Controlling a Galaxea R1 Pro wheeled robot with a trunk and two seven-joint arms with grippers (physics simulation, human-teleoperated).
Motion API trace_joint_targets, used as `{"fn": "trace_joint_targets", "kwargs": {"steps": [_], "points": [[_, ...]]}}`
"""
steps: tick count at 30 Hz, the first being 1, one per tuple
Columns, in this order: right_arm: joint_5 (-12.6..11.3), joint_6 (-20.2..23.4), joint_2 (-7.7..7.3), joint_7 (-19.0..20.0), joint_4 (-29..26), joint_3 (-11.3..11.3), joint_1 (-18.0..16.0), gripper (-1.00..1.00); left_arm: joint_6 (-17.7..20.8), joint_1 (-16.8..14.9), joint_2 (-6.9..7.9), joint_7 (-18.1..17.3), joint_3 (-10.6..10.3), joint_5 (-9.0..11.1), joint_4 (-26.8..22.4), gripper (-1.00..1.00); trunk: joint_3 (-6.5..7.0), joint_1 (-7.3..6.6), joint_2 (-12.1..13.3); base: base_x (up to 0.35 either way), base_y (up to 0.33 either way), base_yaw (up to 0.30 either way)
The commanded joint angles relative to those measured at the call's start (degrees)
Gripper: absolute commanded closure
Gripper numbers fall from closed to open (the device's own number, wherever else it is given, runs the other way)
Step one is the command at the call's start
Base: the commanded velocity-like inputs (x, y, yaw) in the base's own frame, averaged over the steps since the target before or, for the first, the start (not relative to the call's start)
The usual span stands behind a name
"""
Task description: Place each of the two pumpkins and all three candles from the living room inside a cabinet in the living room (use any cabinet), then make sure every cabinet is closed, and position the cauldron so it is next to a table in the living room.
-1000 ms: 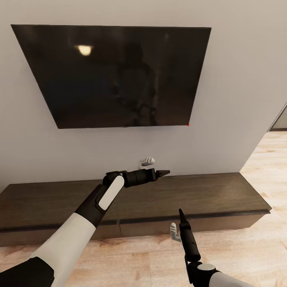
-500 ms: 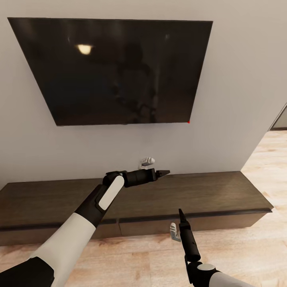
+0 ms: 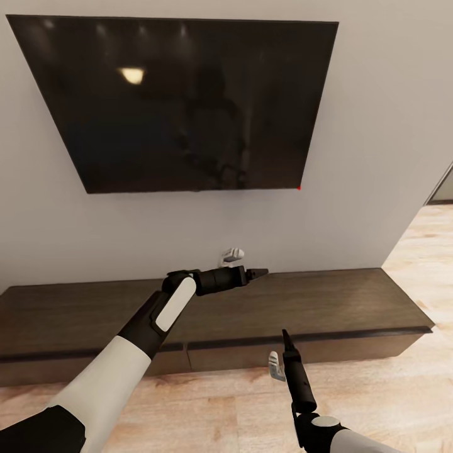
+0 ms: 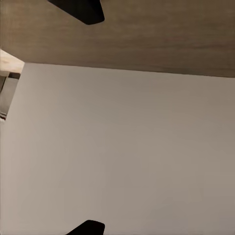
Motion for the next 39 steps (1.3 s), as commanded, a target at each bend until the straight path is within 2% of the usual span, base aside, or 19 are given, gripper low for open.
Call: {"fn": "trace_joint_targets", "kwargs": {"steps": [1,39], "points": [[-0.08,0.01,0.00,0.00,0.00,-0.02,0.00,-1.00,0.00,0.00,0.00,0.00,0.00,0.02,-0.01,-1.00,-0.18,0.23,-0.42,0.000,0.000,0.000],[-0.42,-1.28,-0.51,0.14,-0.40,-0.76,0.08,-1.00,0.00,0.00,0.00,-0.01,0.09,0.06,-0.06,-1.00,-7.01,8.57,-15.66,0.000,0.000,0.000]]}}
